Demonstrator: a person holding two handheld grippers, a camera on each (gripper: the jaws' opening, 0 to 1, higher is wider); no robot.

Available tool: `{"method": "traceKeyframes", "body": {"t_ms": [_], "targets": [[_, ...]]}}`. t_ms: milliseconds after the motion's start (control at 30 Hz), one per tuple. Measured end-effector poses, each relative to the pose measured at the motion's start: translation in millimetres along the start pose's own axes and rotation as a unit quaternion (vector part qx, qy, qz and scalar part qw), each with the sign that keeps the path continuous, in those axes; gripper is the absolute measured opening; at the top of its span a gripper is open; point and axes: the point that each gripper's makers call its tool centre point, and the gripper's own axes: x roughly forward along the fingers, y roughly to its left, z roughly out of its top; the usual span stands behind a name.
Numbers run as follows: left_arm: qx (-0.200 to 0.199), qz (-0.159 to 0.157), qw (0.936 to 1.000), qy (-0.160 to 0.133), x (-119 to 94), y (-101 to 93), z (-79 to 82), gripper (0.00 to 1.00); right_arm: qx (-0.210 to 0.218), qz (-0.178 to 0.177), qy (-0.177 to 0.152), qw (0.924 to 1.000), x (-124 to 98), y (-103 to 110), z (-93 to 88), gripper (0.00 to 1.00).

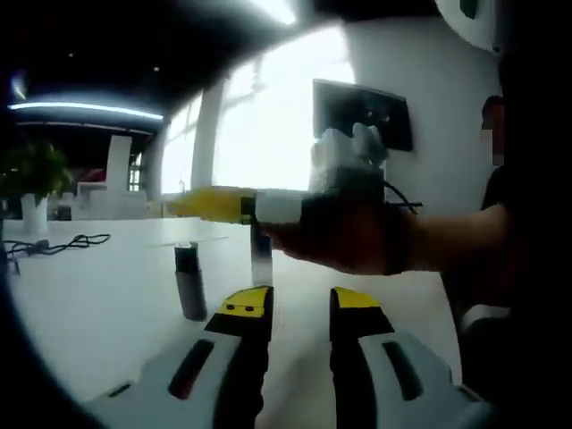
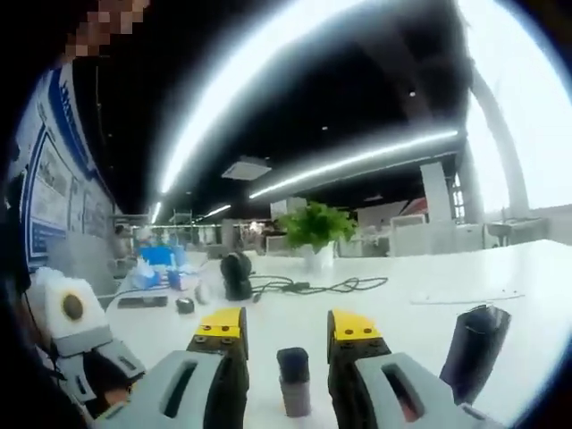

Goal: Pick up cosmetic bottle twist off cap place on table pick up cap screw tight cap place on table

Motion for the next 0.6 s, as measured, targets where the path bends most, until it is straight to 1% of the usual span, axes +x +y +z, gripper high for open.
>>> {"method": "traceKeyframes", "body": {"t_ms": [100, 167, 300, 333, 433, 500, 600], "targets": [[-0.005, 0.002, 1.0, -0.004, -0.6, 1.3, 1.4, 0.16, -0.002, -0.005, -0.004, 1.0, -12.6, -1.7, 3.6, 0.28], [-0.009, 0.002, 0.9999, -0.012, -1.6, 1.5, 4.4, 0.16, -0.003, -0.013, -0.003, 0.9999, -21.3, -5.1, 4.0, 0.28], [-0.004, 0.006, 0.9999, -0.012, -1.2, 3.0, 3.8, 0.16, -0.01, -0.016, -0.006, 0.9998, -40.0, -5.5, 6.1, 0.27], [-0.003, 0.007, 0.9999, -0.011, -1.2, 3.3, 3.5, 0.17, -0.014, -0.019, -0.003, 0.9997, -44.2, -6.4, 5.5, 0.27], [-0.001, 0.008, 0.9999, -0.01, -1.2, 3.5, 3.1, 0.17, -0.011, -0.022, -0.003, 0.9997, -58.2, -6.3, 5.2, 0.28], [-0.009, 0.007, 0.9997, -0.021, -2.6, 3.5, 7.3, 0.17, -0.009, -0.024, -0.001, 0.9997, -67.9, -6.5, 4.0, 0.28], [-0.011, 0.01, 0.9997, -0.021, -3.2, 4.9, 7.5, 0.18, -0.012, -0.027, 0.001, 0.9996, -82.8, -7.7, 2.6, 0.28]]}}
